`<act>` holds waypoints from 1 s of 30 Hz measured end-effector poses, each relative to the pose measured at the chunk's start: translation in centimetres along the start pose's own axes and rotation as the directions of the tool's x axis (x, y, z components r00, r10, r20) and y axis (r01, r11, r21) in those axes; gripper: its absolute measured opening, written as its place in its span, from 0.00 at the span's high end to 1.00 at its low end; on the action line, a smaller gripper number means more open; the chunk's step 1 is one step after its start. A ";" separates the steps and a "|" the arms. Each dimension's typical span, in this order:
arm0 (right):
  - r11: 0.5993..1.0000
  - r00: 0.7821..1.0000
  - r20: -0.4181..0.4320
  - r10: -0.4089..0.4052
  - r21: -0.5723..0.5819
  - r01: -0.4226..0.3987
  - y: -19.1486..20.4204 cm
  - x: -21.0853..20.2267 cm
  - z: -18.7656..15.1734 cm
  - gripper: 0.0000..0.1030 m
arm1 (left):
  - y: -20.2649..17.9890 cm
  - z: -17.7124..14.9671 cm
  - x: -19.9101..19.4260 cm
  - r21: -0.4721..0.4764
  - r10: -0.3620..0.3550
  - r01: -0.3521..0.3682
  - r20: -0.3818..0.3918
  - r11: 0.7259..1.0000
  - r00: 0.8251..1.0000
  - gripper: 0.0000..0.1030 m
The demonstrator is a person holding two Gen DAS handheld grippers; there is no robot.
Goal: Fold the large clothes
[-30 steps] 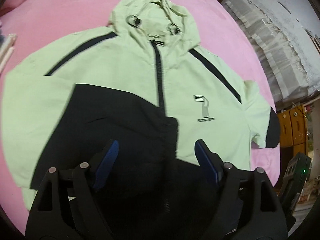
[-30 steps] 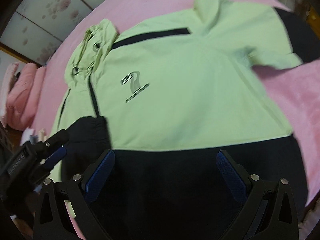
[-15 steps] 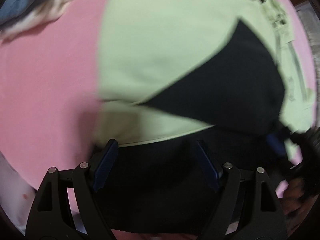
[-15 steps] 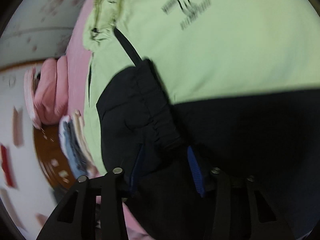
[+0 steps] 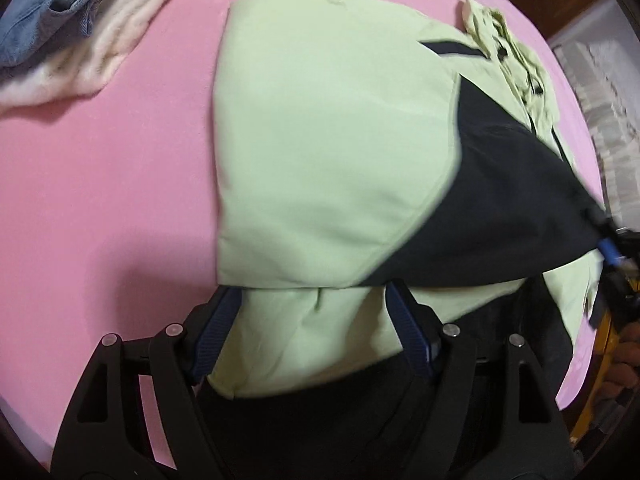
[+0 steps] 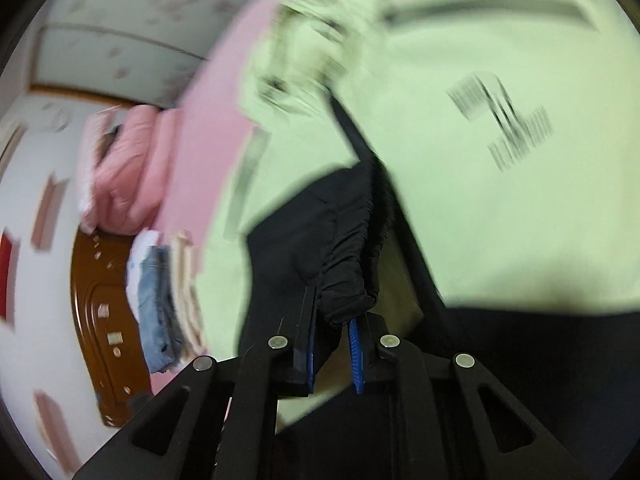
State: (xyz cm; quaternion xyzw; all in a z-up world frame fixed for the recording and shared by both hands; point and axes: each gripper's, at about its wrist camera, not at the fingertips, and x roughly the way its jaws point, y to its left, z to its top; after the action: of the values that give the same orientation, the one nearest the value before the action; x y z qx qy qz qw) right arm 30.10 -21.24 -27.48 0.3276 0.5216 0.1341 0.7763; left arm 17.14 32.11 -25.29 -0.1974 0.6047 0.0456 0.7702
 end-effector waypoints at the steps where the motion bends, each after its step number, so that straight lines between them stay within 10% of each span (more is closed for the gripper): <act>1: 0.999 0.999 0.042 0.010 -0.048 -0.007 1.2 -0.9 0.5 0.88 | 0.3 0.2 0.2 0.007 0.016 -0.016 0.012 1.000 1.000 0.31; 12: 0.984 0.939 0.342 -0.038 -0.150 0.095 2.6 -9.8 3.0 0.88 | 2.0 1.8 -0.3 -0.006 0.129 -0.129 0.115 0.992 0.985 0.55; 17: 0.965 0.937 0.236 -0.258 0.012 0.263 -3.8 -9.6 2.4 0.88 | 2.4 2.1 -1.1 -0.062 0.117 -0.109 0.147 0.992 0.982 0.65; 23: 0.872 0.872 0.050 -0.487 0.075 0.483 -10.5 -6.8 -0.4 0.88 | 4.1 1.0 -1.2 -0.198 0.104 -0.069 0.172 0.978 0.980 0.70; 30: 0.850 0.854 -0.058 -0.517 0.087 0.520 -13.9 -3.5 -3.2 0.81 | 6.1 -0.4 -1.5 -0.273 0.176 -0.133 0.139 0.953 0.975 0.82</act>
State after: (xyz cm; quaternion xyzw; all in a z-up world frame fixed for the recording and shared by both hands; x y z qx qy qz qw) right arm 23.93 -32.38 -34.74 0.2108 0.6092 -0.1007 0.7579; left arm 14.53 37.84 -25.47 -0.2452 0.5426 0.2014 0.7778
